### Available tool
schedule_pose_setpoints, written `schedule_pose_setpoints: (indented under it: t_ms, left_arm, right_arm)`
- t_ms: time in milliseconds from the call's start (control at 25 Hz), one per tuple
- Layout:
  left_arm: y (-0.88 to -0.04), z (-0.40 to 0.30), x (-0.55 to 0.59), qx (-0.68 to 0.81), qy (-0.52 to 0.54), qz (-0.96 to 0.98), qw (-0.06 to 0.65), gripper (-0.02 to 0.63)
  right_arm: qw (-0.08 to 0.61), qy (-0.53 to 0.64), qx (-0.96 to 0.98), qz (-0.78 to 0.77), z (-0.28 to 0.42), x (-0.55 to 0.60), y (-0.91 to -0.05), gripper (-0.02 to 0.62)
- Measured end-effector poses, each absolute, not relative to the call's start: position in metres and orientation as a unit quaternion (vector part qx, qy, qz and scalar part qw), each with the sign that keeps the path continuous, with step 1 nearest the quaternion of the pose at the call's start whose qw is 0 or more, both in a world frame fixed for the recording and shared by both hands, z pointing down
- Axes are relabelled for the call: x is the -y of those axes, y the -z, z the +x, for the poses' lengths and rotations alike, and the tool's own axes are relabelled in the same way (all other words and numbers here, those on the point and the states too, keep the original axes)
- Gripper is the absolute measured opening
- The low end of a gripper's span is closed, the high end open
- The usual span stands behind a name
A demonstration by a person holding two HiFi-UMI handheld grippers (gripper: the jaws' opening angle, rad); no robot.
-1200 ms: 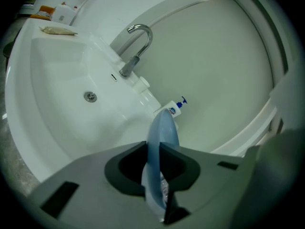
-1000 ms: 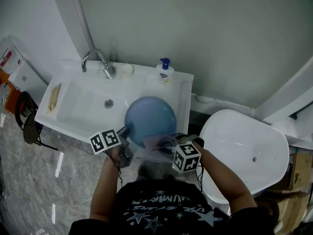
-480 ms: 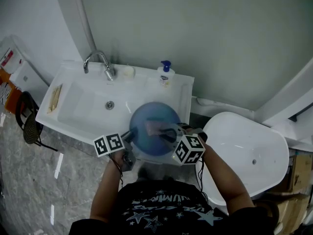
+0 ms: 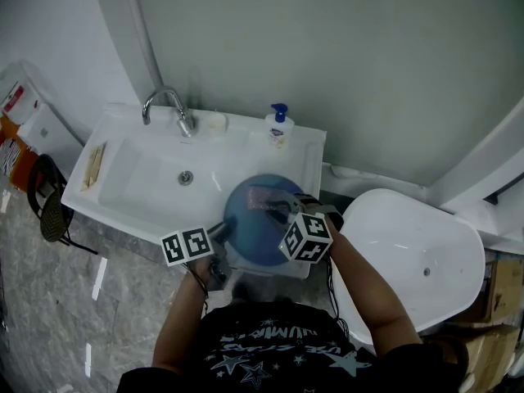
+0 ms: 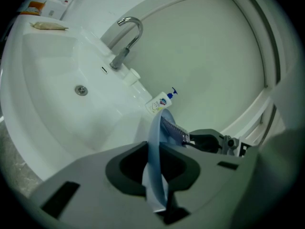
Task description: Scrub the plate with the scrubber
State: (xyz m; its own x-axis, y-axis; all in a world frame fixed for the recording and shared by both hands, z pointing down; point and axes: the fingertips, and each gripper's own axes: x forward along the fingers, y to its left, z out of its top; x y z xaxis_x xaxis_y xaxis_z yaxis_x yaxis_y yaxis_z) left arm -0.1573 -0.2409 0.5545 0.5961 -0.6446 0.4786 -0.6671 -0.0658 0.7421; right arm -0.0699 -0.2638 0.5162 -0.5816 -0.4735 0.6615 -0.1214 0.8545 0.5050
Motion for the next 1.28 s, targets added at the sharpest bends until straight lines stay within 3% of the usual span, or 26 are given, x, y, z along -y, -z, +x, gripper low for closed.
schedule_pose_setpoints:
  t_ms: [1280]
  left_arm:
    - [-0.566,-0.179,0.262,0.465,0.016,0.703,0.539,0.057]
  right_arm:
    - [0.413,0.147,0.895,0.084,-0.079,0.182,-0.561,0.078]
